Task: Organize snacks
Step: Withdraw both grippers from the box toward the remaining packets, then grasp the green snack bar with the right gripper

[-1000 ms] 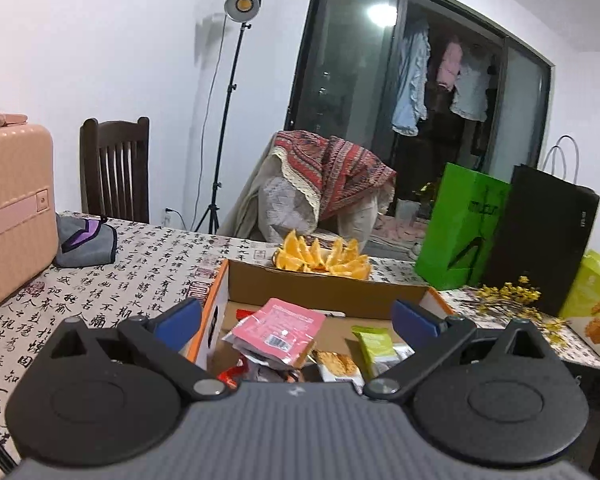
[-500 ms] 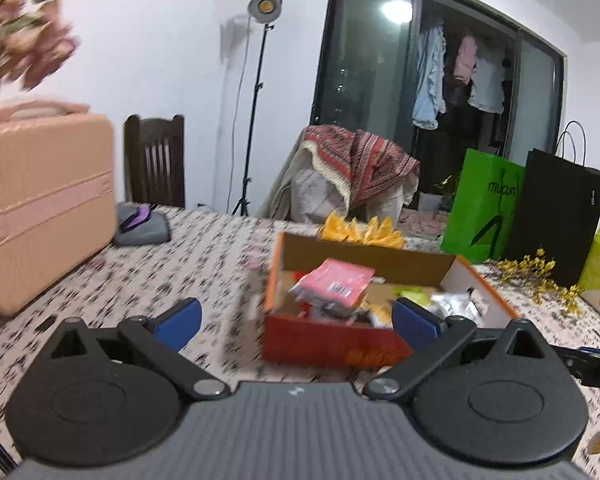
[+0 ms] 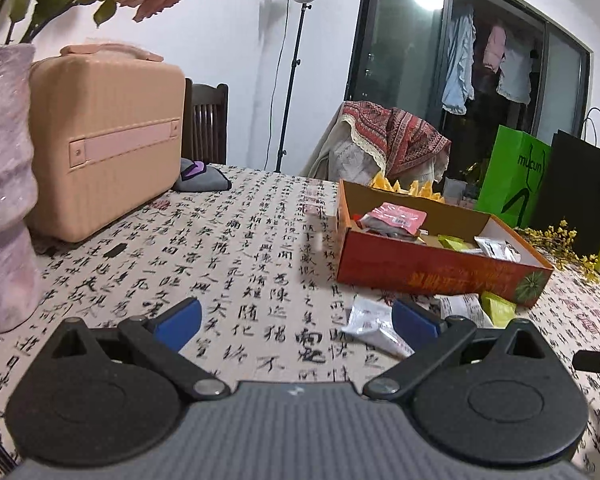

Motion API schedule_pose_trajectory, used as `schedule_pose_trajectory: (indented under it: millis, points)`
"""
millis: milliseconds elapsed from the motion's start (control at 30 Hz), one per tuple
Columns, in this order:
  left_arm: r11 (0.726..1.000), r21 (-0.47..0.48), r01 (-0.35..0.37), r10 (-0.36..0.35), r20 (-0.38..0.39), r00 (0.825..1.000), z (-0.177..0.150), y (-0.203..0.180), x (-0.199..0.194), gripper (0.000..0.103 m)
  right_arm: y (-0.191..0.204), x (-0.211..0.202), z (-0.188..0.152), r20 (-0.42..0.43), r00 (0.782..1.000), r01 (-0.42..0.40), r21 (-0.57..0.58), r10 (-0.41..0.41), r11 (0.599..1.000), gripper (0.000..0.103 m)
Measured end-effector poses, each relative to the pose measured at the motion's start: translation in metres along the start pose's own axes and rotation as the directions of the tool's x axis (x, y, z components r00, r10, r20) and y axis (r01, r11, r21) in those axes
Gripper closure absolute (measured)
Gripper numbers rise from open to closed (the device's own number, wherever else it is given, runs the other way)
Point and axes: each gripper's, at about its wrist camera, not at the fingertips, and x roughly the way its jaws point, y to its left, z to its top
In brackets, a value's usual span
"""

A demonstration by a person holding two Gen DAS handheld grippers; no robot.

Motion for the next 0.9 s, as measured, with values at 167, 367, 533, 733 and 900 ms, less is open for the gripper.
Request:
schedule_pose_trajectory:
  millis: [167, 367, 533, 733, 900]
  points:
    - [1.0, 0.017, 0.013, -0.013, 0.011, 1.0, -0.005, 0.0, -0.017, 0.0, 0.015, -0.009, -0.002, 0.009, 1.0, -0.019, -0.037, 0.019, 0.999, 0.0]
    - [1.0, 0.009, 0.003, -0.003, 0.0, 1.0, -0.013, 0.01, -0.025, 0.0, 0.041, -0.006, -0.004, -0.014, 0.999, -0.037, -0.091, 0.036, 0.995, 0.0]
    - [1.0, 0.003, 0.0, 0.0, -0.015, 1.0, -0.016, 0.014, -0.024, 0.0, 0.058, 0.011, -0.001, -0.022, 1.0, -0.006, -0.112, 0.004, 0.994, 0.0]
    - [1.0, 0.002, 0.007, -0.007, -0.04, 0.999, -0.018, 0.014, -0.017, 0.0, 0.061, 0.05, 0.021, -0.06, 0.995, 0.077, -0.044, -0.079, 0.996, 0.0]
    - [1.0, 0.0, -0.001, 0.001, -0.046, 0.999, -0.018, 0.015, -0.016, 0.0, 0.072, 0.087, 0.026, -0.105, 0.986, 0.126, -0.058, -0.132, 0.99, 0.0]
